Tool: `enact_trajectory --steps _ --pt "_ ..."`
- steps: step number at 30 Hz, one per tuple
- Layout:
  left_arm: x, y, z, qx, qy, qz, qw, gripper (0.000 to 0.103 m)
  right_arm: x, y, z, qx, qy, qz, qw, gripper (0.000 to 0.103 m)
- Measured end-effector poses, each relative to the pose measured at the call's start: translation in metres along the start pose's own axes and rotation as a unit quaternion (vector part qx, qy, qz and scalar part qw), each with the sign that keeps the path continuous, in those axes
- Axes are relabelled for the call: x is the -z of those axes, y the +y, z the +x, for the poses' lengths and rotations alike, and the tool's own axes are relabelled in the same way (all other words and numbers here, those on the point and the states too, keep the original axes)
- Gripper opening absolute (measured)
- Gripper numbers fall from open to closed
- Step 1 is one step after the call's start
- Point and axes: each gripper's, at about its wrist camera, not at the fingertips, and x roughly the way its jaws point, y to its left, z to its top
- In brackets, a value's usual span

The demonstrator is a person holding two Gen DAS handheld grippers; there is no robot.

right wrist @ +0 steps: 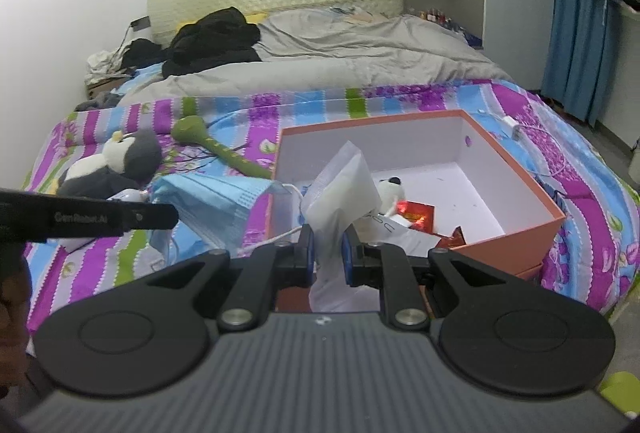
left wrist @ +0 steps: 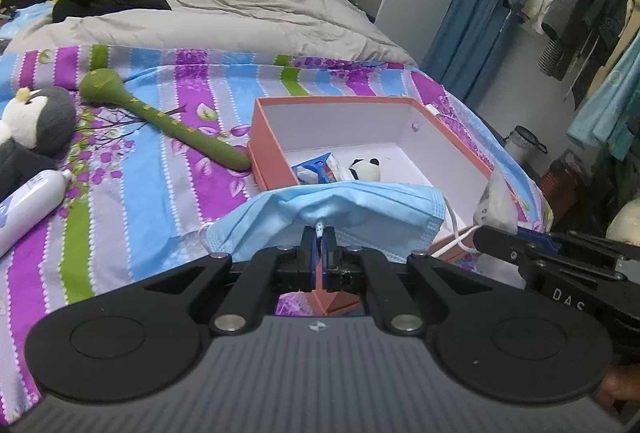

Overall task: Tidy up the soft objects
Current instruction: 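Lift and carry the clear bag with the right tool and mask with the left over the box, then open both grippers to drop the clear bag and blue mask into the box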

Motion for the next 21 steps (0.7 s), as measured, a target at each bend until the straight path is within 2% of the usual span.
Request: enact_trajectory --steps 7,21 --pt "-0.025 -0.011 0.040 0.010 0.018 0.004 0.9998 0.003 -0.013 -0.029 0.028 0.007 0.015 0.012 1.000 0.018" --pt "-0.077 -0.030 0.156 0.036 0.072 0.035 0.9961 0.003 -0.042 -0.083 0.113 0.030 0.054 0.029 0.998 0.019"
